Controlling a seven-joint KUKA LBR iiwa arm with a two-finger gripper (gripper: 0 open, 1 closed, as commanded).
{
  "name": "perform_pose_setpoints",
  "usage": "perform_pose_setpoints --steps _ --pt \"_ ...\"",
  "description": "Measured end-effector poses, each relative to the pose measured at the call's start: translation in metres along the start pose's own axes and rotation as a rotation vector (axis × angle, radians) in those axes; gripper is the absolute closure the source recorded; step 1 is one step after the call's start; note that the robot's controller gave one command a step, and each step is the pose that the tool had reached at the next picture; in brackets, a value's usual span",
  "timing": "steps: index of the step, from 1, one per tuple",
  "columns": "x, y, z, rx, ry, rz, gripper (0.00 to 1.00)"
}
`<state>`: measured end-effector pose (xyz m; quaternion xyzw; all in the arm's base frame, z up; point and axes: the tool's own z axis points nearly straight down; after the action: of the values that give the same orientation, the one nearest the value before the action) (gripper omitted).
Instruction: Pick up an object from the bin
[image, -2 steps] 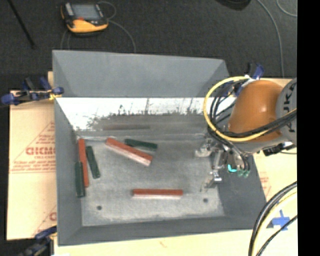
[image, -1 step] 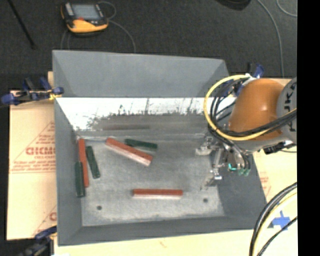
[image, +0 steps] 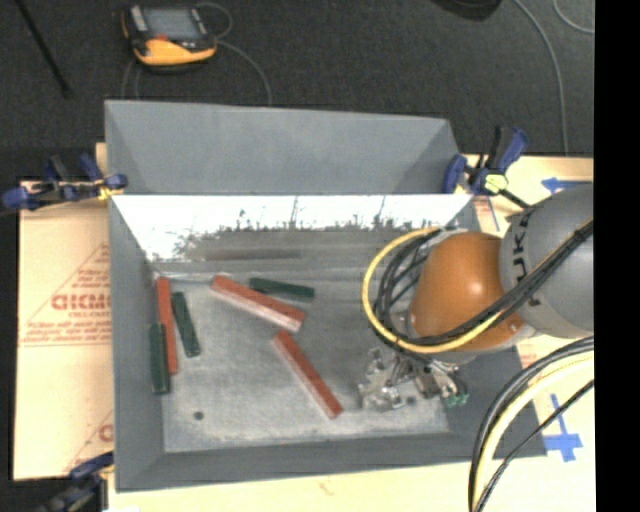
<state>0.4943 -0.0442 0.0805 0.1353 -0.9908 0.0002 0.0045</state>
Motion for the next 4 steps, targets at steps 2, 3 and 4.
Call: perform_pose_setpoints --steps 2,3,4 --pt "-0.002 0.001 0.003 0.002 -0.013 -0.002 0.00" --pt "-0.043 0.057 0.001 0.003 0.009 0.064 1.00" --pt "-0.050 0.058 0.002 0.005 -0.028 0.065 0.00"
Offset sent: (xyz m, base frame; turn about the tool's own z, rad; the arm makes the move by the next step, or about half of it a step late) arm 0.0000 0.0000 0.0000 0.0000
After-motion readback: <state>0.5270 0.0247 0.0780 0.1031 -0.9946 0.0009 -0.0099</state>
